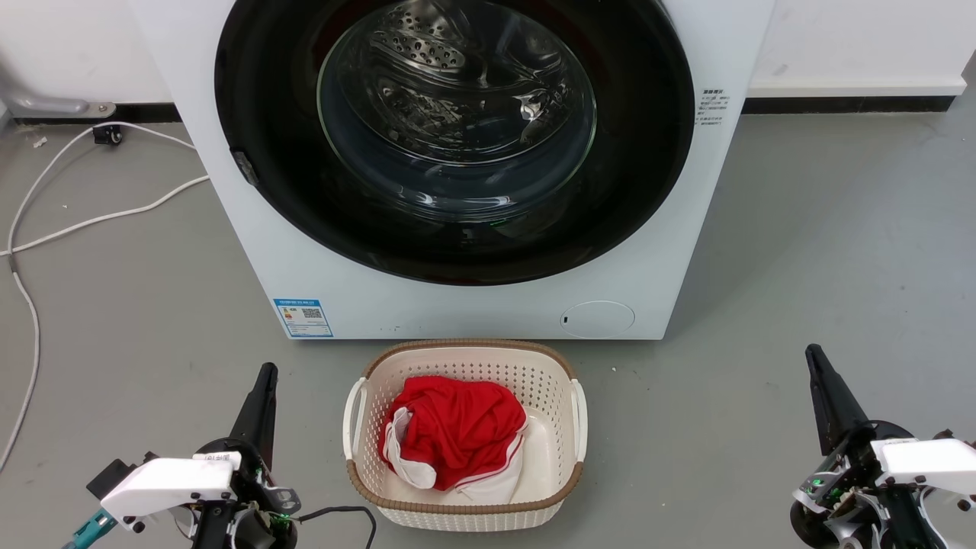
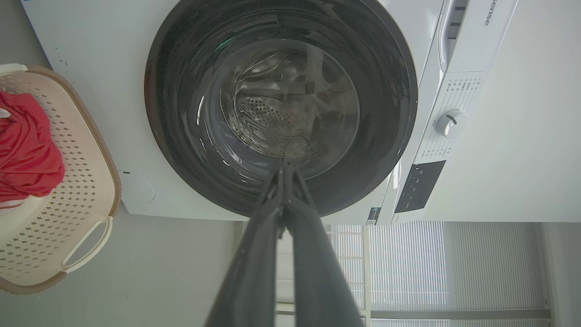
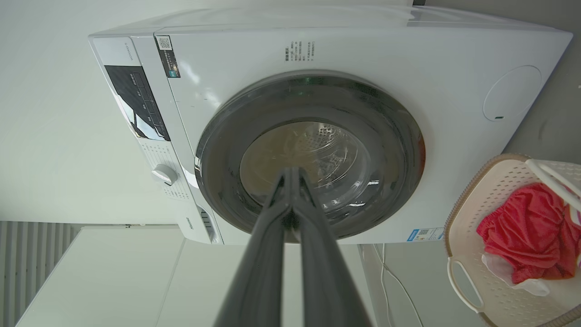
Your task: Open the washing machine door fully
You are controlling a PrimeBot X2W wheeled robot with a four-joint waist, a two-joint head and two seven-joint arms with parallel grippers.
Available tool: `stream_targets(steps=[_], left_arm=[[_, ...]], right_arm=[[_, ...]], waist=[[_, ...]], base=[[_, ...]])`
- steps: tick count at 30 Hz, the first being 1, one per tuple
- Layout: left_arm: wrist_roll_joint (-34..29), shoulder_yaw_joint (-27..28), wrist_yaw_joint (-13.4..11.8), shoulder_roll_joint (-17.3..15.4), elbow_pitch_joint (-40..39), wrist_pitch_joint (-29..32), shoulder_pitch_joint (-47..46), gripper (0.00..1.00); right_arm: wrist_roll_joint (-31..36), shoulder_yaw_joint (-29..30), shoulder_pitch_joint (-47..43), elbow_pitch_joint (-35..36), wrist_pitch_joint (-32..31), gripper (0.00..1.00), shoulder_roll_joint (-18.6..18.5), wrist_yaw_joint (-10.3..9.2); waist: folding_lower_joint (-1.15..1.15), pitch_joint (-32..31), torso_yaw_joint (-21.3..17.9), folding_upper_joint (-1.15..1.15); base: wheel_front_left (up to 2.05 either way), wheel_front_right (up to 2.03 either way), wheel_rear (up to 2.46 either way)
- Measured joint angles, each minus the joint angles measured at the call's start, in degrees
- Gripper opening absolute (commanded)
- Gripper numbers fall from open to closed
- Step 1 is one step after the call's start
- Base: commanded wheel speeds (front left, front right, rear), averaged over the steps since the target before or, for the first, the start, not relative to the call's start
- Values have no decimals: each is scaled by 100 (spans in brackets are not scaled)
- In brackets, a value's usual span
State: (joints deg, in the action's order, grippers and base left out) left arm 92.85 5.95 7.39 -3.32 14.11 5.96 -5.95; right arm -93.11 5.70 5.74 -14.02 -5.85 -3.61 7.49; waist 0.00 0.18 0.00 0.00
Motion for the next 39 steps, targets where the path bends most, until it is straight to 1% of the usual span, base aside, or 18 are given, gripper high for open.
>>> stream_targets(steps=[22, 23, 27, 32, 39], left_arm=[[-33, 16, 0, 10, 1, 19, -2, 0], [-33, 16, 0, 11, 7, 18, -1, 100], [-33, -18, -7, 47, 145, -10, 153, 100], [-47, -162, -8, 46, 53, -149, 164, 100], [-303, -281, -8, 47, -131, -337, 164, 100]], right_arm=[[33, 27, 2, -2, -24, 0, 15, 0], [34, 27, 1, -7, -24, 100, 16, 0], [30, 14, -162, -137, 3, 100, 33, 0], [15, -57, -206, -30, 147, 100, 38, 0], [334, -82, -260, 136, 336, 100, 42, -1]], waist=[[0, 0, 0, 0], [0, 0, 0, 0], [0, -1, -1, 0], [0, -1, -9, 0], [0, 1, -21, 0]], base=[[0, 0, 0], [0, 0, 0], [0, 0, 0], [0, 0, 0], [0, 0, 0]])
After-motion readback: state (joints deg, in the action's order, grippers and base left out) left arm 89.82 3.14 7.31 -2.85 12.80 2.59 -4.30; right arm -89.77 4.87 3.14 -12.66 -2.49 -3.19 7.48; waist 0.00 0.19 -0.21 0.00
